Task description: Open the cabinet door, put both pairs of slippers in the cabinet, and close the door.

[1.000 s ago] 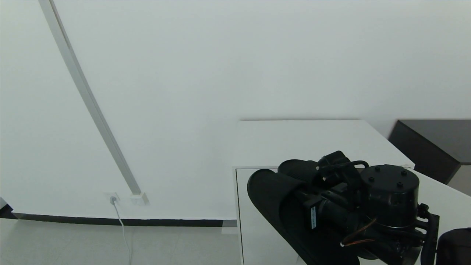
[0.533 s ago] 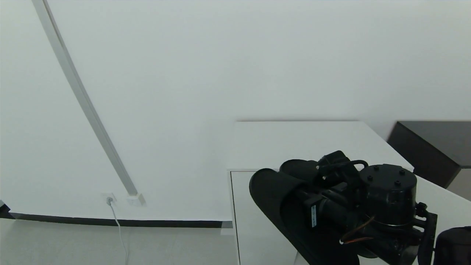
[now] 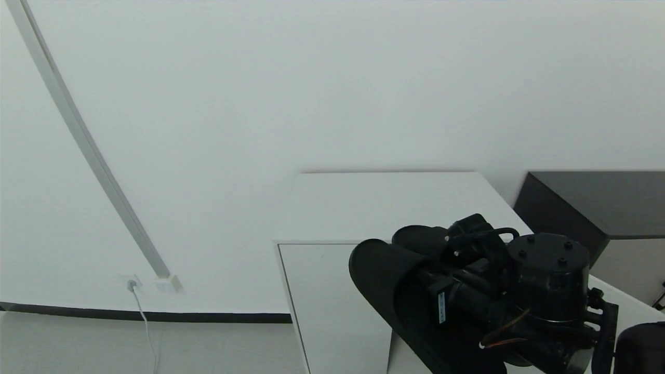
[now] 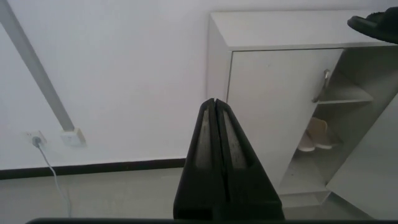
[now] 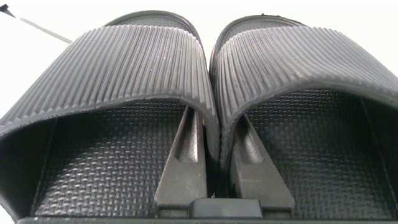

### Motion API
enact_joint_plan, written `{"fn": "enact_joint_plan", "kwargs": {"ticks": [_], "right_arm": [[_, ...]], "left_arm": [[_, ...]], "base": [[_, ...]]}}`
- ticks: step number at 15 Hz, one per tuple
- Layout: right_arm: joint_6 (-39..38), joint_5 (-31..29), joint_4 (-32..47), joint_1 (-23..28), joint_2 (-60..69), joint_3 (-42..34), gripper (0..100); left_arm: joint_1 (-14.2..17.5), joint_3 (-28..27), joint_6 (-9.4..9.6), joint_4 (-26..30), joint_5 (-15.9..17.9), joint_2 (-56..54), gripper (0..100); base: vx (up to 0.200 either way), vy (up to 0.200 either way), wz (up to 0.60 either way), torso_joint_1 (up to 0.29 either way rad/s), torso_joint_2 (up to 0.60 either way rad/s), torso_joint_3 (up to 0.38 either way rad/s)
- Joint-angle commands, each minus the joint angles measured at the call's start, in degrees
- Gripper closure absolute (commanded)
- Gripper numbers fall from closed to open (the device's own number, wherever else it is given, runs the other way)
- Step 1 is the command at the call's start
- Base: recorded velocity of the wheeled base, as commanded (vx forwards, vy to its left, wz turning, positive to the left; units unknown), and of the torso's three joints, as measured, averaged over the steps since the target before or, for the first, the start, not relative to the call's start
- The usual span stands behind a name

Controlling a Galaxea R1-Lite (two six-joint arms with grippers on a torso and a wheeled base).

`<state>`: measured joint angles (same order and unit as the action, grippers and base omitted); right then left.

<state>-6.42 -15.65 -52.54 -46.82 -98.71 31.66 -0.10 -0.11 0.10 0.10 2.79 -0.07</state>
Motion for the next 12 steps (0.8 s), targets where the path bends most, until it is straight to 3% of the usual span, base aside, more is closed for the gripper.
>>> {"fn": "enact_joint_plan", "kwargs": {"ticks": [1,10,12], "right_arm": [[0.0,0.0,0.0,-0.2,-0.2,-0.1,100],[0.0,0.0,0.0,-0.4,-0.2,-0.4,100],[0.0,0.0,-0.3,-0.4,0.0,-0.5,100]], "left_arm": [[0.0,-0.1,-0.01,0.0,0.0,0.1,100],[0.0,0.0,-0.1,0.0,0.0,0.1,100],[0.0,0.0,-0.1,0.0,0.0,0.1,100]], "base": [[0.0,-0.2,0.0,0.002,0.0,0.007],[0.0,-0.2,0.0,0.003,0.0,0.004],[0.0,0.0,0.0,0.0,0.0,0.0]]}}
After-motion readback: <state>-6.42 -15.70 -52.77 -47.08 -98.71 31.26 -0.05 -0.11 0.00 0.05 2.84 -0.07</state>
